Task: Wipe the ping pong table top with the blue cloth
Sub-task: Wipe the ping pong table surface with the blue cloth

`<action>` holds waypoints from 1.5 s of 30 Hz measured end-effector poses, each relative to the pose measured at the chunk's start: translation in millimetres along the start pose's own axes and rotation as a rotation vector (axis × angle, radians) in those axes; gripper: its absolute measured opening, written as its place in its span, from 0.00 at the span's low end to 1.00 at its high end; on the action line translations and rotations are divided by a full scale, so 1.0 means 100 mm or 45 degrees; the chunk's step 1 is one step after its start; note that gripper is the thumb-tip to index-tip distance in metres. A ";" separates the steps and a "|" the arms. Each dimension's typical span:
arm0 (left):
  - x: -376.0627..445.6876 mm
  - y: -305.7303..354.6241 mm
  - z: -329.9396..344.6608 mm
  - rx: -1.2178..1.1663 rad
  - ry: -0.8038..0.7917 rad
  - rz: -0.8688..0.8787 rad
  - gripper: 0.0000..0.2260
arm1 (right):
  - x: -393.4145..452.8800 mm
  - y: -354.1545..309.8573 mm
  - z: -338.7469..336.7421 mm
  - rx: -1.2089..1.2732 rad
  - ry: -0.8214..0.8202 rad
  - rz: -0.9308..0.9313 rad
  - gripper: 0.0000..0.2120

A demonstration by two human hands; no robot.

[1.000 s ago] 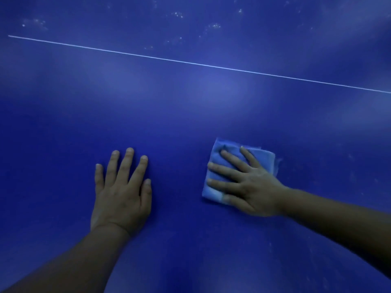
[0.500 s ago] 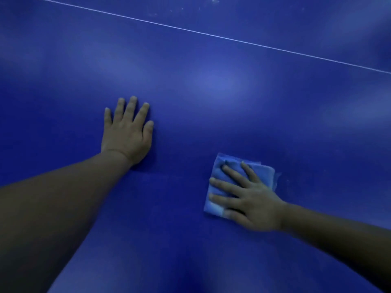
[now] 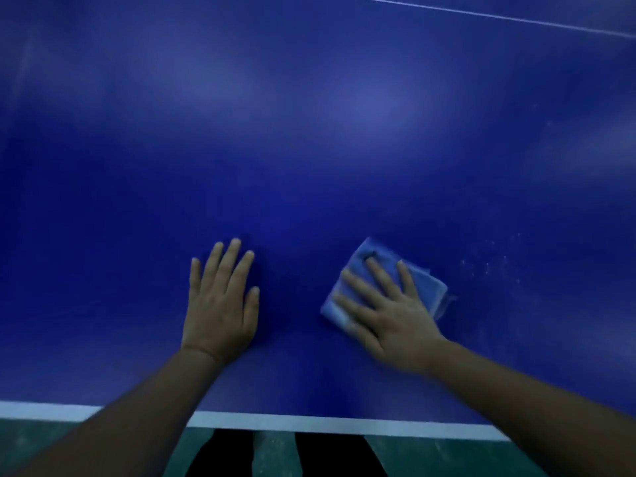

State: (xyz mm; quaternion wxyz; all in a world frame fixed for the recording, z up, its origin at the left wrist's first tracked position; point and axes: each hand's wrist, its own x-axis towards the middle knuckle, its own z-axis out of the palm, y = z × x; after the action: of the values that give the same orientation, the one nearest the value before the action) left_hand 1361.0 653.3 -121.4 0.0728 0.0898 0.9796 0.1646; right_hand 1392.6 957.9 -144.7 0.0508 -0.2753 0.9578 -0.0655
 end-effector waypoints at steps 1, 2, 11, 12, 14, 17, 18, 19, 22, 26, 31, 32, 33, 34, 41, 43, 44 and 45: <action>-0.10 0.00 0.02 0.013 -0.003 0.004 0.26 | -0.08 0.10 -0.05 0.005 -0.082 -0.161 0.23; -0.18 -0.01 0.03 0.026 0.001 -0.008 0.26 | -0.04 0.28 -0.09 -0.006 -0.093 -0.188 0.23; -0.36 -0.08 0.12 0.095 -0.038 -0.120 0.28 | 0.21 -0.01 -0.06 0.065 0.124 0.771 0.24; -0.36 -0.08 0.12 0.092 -0.042 -0.126 0.28 | -0.02 -0.26 0.00 0.051 0.045 0.456 0.24; -0.37 -0.09 0.13 0.099 -0.045 -0.127 0.28 | -0.33 -0.28 -0.02 0.033 -0.111 -0.027 0.24; -0.38 -0.11 0.13 0.102 -0.034 -0.119 0.28 | -0.14 0.47 -0.16 -0.011 -0.095 0.161 0.25; -0.38 -0.11 0.12 0.100 -0.032 -0.119 0.28 | -0.03 0.72 -0.21 0.005 -0.062 0.447 0.26; -0.38 -0.11 0.12 0.102 -0.030 -0.122 0.28 | 0.06 0.92 -0.26 0.040 -0.020 0.746 0.27; -0.38 -0.10 0.13 0.101 -0.029 -0.130 0.28 | 0.20 0.78 -0.26 0.150 0.128 1.250 0.27; -0.38 -0.09 0.13 0.107 -0.013 -0.130 0.28 | -0.19 -0.47 0.07 0.066 0.106 0.663 0.24; -0.38 -0.10 0.14 0.116 -0.009 -0.121 0.28 | -0.69 -0.18 -0.03 0.046 -0.043 0.163 0.23; -0.38 -0.09 0.14 0.113 -0.013 -0.120 0.29 | -0.64 0.02 -0.09 0.033 -0.022 0.317 0.24; -0.38 -0.09 0.14 0.108 -0.015 -0.122 0.29 | -0.55 0.20 -0.15 0.049 -0.018 0.519 0.24; -0.38 -0.09 0.14 0.101 -0.016 -0.123 0.29 | -0.43 0.35 -0.19 0.079 -0.002 0.734 0.25; -0.40 -0.12 0.13 0.029 -0.005 -0.090 0.30 | 0.69 -0.34 -0.05 0.193 0.195 1.209 0.24; -0.40 -0.14 0.11 -0.082 0.030 -0.076 0.30 | 0.59 -1.00 0.08 0.160 0.085 0.699 0.24; -0.41 -0.16 0.10 -0.159 0.053 -0.073 0.30 | 0.43 -1.19 0.12 0.159 0.040 0.547 0.24; -0.45 -0.19 0.07 -0.224 0.073 -0.066 0.29 | 0.23 -1.22 0.12 0.171 0.021 0.508 0.24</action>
State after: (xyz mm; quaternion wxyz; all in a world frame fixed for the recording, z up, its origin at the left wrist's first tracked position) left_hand 1402.9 629.3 -129.6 0.0567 0.0530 0.9650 0.2505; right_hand 1438.2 842.4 -139.2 0.0730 -0.0757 0.9872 -0.1200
